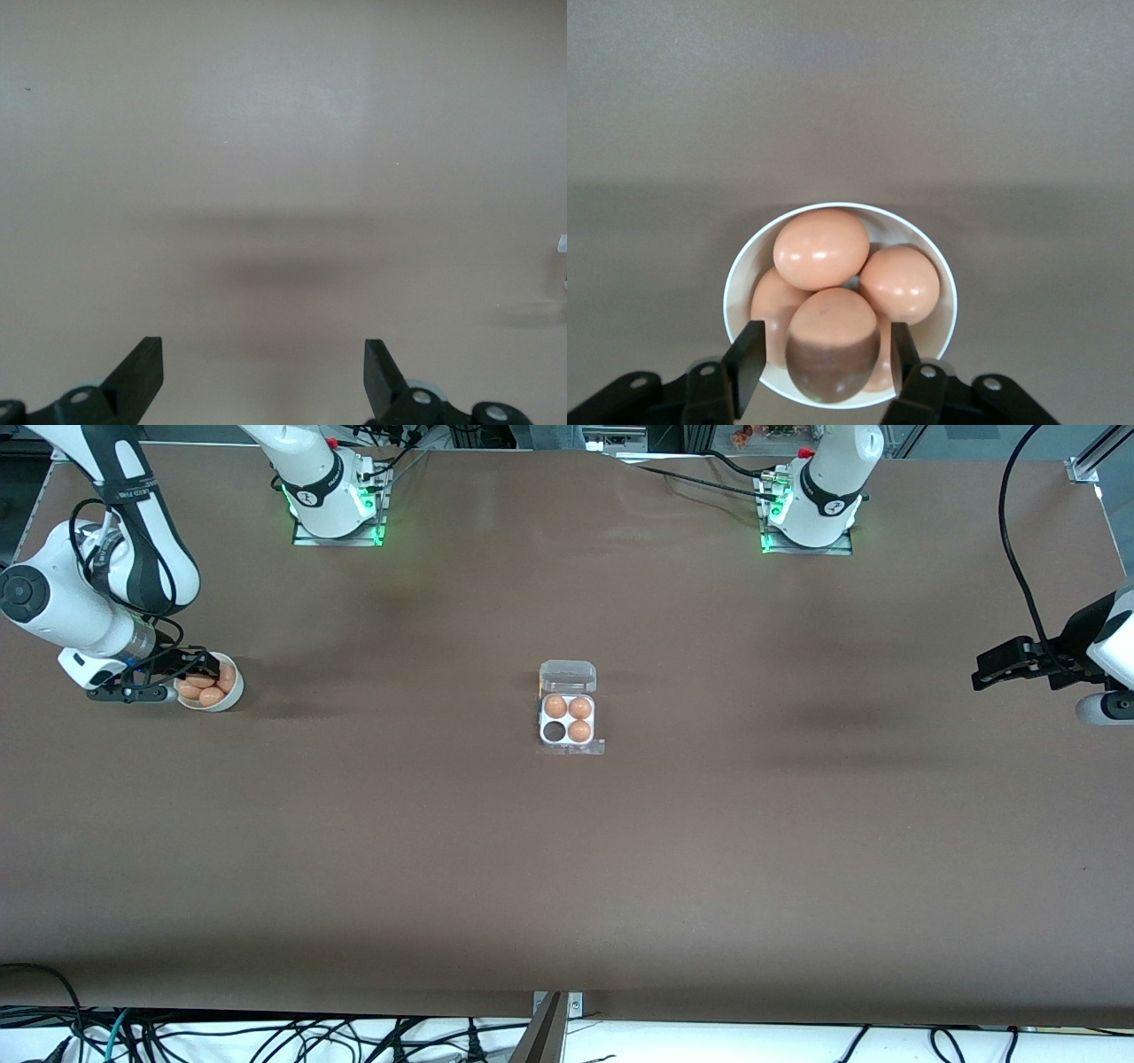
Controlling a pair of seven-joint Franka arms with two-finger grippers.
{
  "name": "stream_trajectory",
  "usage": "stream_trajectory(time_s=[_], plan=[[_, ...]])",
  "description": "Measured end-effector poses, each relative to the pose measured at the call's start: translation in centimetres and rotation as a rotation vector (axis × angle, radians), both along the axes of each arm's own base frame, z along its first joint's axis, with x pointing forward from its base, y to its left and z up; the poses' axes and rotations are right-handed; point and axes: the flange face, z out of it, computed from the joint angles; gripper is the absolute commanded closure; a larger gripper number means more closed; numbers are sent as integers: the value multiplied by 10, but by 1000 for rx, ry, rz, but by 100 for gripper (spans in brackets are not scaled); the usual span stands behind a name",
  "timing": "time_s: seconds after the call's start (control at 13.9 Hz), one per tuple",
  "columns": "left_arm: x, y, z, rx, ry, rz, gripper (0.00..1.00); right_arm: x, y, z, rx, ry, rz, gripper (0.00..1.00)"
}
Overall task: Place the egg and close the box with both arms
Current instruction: 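Lower the right gripper and grasp one brown egg, then lift the egg and carry it to the clear egg box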
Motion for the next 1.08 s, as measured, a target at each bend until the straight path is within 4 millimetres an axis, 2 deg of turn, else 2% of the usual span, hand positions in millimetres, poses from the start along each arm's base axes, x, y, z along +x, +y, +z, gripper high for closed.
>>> stream_trajectory(time_s=[0.57, 0.79, 1.08], plan=[[0, -1, 0, 0, 0, -1, 0, -1, 0, -5, 1, 11, -1, 57], [0, -1, 0, 0, 0, -1, 0, -1, 0, -5, 0, 10, -1, 61], [0, -2, 0, 0, 0, -3, 0, -1, 0, -4, 2, 15, -1, 61]])
